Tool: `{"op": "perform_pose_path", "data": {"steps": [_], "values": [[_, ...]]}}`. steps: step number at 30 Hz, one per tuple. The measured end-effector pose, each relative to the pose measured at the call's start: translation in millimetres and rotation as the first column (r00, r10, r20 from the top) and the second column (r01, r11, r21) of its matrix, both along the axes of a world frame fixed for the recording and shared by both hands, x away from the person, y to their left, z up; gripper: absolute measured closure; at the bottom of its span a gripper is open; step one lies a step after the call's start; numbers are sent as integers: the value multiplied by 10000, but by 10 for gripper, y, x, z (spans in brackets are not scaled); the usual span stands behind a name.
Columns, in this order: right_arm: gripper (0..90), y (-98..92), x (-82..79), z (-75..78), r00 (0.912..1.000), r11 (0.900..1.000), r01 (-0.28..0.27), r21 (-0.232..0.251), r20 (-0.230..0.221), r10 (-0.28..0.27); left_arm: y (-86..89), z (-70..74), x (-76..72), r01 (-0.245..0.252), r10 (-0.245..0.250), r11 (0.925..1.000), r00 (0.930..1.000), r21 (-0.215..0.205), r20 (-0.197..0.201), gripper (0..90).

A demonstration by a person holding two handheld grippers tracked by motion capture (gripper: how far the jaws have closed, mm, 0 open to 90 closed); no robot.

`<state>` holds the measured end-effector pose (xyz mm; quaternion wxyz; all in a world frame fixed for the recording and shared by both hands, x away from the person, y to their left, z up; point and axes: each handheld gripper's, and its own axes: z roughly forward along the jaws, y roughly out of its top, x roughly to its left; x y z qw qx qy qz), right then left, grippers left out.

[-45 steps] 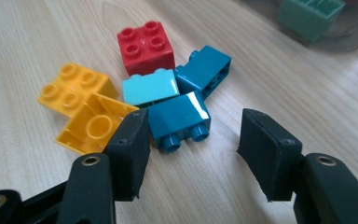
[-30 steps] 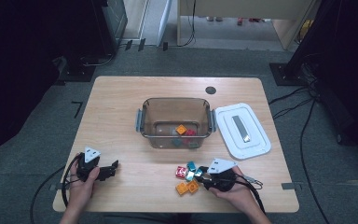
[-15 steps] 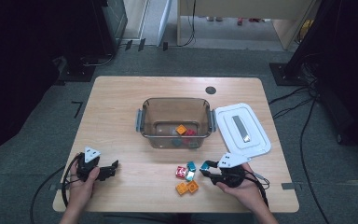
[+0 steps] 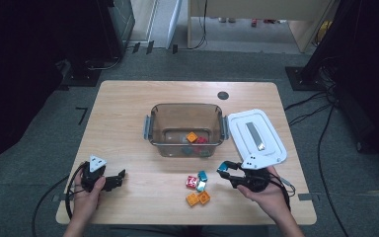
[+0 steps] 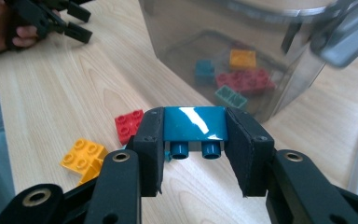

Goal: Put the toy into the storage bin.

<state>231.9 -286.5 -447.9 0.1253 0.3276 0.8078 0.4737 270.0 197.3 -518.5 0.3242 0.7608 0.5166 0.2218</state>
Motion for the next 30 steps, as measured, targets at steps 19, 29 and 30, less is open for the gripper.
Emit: {"op": "perform_pose_path", "data": {"steps": [19,29,30], "values": [[600,-32,192,582,9990,9992,70,405,429,-88,0,0,0,-2,2,10000,10000,-1,4,90],[600,87,377,847,9971,9993,-78,374,756,50,0,0,0,1,-1,10000,10000,-3,-3,90],[600,107,397,870,9970,9994,-97,338,774,71,0,0,1,1,-1,10000,10000,-3,-4,91]]}}
